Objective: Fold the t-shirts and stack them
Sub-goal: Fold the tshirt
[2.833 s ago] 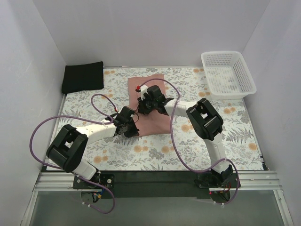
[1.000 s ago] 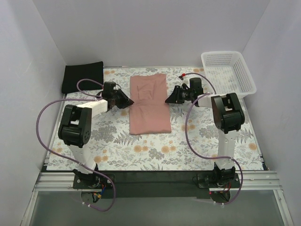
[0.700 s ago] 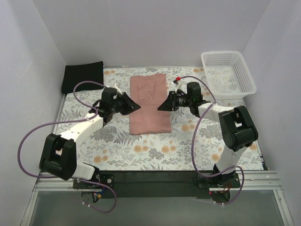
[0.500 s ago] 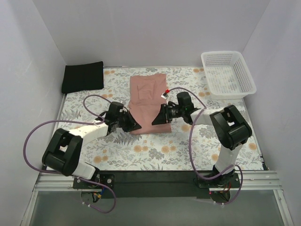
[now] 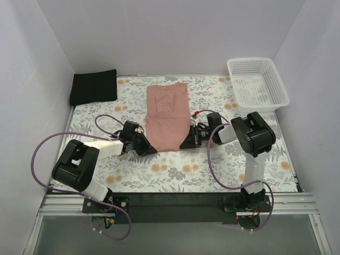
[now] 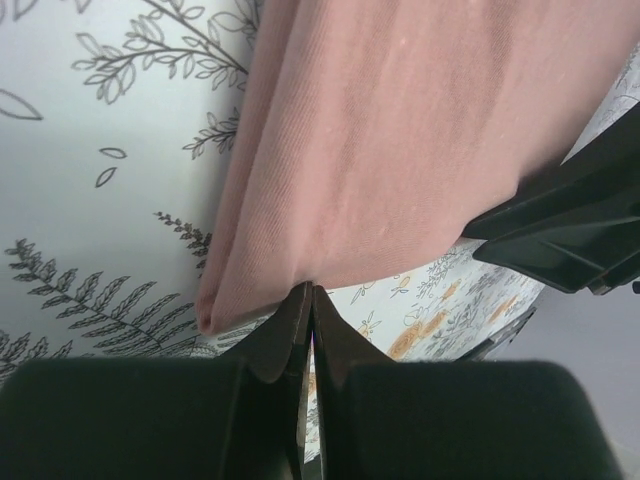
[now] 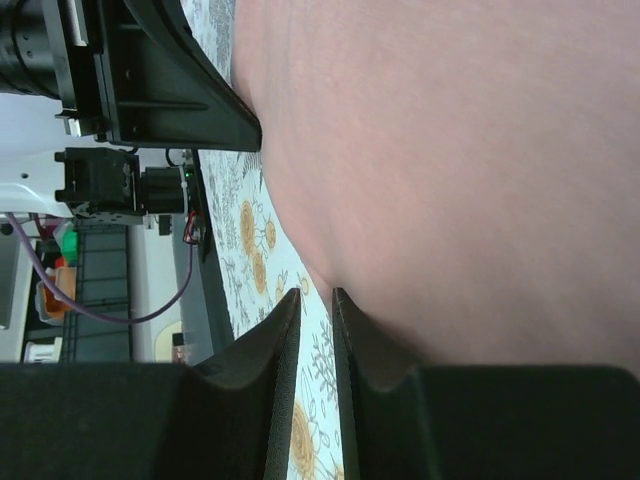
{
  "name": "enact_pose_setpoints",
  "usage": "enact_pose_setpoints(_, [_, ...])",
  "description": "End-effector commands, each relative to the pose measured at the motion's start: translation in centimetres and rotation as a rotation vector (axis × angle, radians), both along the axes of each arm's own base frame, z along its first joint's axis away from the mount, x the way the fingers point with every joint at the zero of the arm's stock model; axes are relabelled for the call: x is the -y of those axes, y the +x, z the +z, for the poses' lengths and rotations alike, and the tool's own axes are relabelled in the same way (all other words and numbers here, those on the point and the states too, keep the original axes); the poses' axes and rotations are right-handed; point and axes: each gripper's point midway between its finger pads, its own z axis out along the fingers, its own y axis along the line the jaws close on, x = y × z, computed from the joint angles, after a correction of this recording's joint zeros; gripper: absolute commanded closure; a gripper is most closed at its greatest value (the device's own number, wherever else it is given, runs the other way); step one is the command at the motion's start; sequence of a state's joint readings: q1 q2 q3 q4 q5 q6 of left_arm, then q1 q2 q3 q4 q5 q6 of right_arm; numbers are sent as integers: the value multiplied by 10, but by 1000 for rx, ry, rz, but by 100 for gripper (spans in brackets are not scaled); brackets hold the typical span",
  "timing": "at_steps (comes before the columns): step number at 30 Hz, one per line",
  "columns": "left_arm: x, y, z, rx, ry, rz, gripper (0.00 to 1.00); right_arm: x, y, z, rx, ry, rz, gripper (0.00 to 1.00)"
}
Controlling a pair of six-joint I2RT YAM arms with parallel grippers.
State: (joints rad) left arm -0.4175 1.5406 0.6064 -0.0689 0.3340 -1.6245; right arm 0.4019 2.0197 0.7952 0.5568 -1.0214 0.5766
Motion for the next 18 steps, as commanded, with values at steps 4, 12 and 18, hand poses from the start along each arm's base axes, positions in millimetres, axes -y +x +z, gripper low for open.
enact_pose_setpoints(4, [-26,-19,-13,-47,85,51,100,21,-2,-5,4,-20,-48,73])
enact_pose_setpoints(12, [-48,4,47,127,195,95,82,33,-10,26,92,-24,-98,72])
enact_pose_setpoints(18, [-68,9,53,157,354,91,39,49,-10,37,159,-160,-169,68])
